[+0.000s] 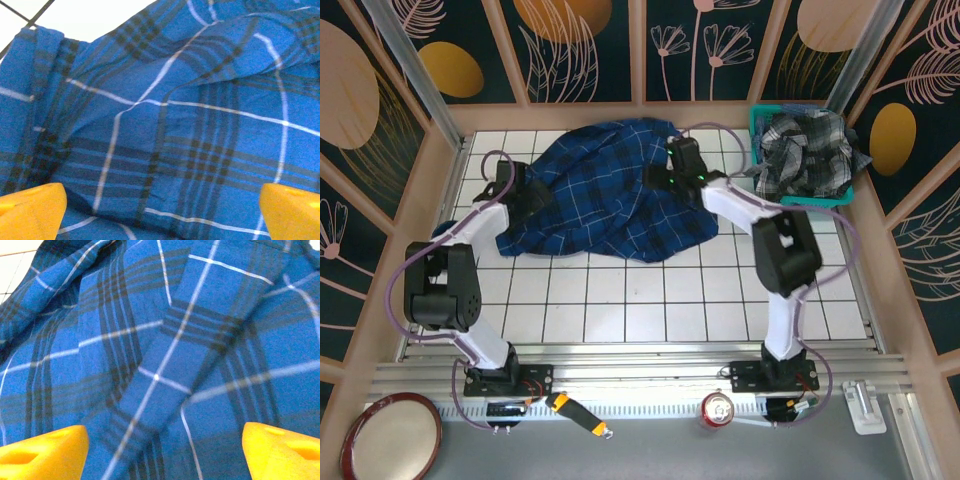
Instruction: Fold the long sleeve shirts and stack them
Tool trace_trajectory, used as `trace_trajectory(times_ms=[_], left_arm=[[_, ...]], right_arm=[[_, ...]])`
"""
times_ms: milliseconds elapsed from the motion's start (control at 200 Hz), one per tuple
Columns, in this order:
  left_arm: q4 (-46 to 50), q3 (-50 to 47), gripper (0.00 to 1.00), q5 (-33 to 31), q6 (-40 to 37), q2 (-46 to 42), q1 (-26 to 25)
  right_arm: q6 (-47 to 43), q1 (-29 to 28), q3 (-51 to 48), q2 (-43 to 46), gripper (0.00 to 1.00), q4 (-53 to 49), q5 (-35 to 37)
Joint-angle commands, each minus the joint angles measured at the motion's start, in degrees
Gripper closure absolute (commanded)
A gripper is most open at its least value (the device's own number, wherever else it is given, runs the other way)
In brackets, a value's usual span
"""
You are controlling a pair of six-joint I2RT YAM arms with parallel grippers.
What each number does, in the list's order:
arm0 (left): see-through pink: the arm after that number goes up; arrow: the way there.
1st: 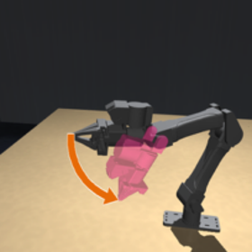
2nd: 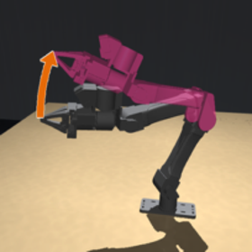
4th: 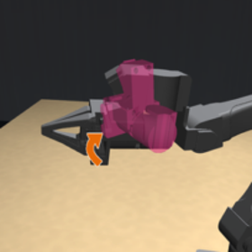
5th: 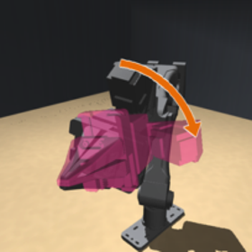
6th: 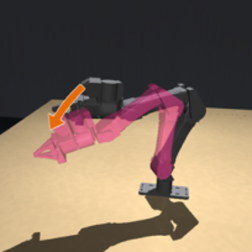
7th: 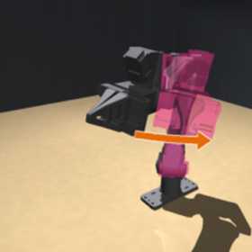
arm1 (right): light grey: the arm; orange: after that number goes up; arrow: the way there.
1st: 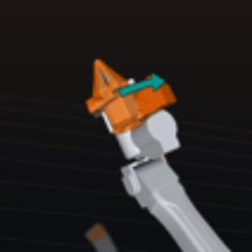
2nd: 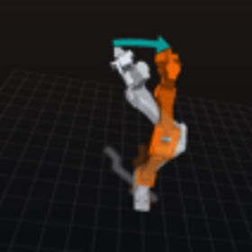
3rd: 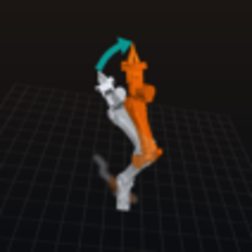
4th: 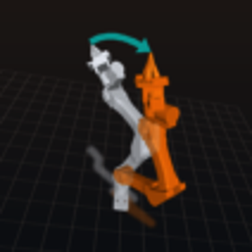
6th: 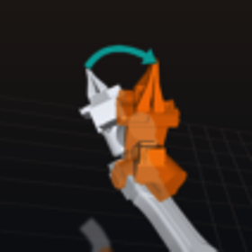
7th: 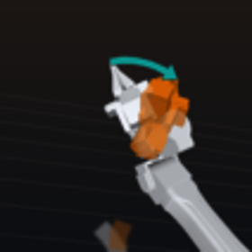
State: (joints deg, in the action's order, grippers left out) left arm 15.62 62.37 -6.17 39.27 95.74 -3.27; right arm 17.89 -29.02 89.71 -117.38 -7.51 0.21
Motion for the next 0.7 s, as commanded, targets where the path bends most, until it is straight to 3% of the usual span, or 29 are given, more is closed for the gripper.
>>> trace_trajectory(times_ms=[0, 155, 265, 330, 390, 495, 696], left_arm=[[0.10, -2.10, 0.02, 1.06, 0.27, 1.67, 1.80], [-0.14, -3.62, 0.02, -0.35, 0.12, 1.59, 3.04], [0.16, -3.10, 0.03, 0.27, -0.20, 2.13, 3.68], [-0.40, -3.06, 0.03, 0.55, -0.25, 3.98, 3.80], [-0.74, -2.94, 0.03, 0.46, -0.48, 4.54, 3.88], [-0.85, -2.28, 0.04, 0.72, -0.59, 5.90, 4.15], [-1.50, -2.08, 0.04, 0.85, -0.83, 6.69, 4.56]], right_arm=[[5.38, -0.86, 13.04, -10.26, 0.19, -8.61, 3.11], [4.97, -2.01, 27.96, -21.96, 0.21, -15.47, 5.62], [5.10, -1.75, 35.17, -27.53, 0.27, -19.97, 6.07], [4.42, -1.96, 38.47, -29.36, 0.42, -22.92, 7.03], [4.04, -2.02, 38.23, -28.22, 0.71, -23.43, 8.78], [2.68, -3.83, 34.46, -23.06, 1.00, -22.06, 12.67], [0.57, -6.77, 20.15, -8.39, 1.00, -18.37, 19.64]])
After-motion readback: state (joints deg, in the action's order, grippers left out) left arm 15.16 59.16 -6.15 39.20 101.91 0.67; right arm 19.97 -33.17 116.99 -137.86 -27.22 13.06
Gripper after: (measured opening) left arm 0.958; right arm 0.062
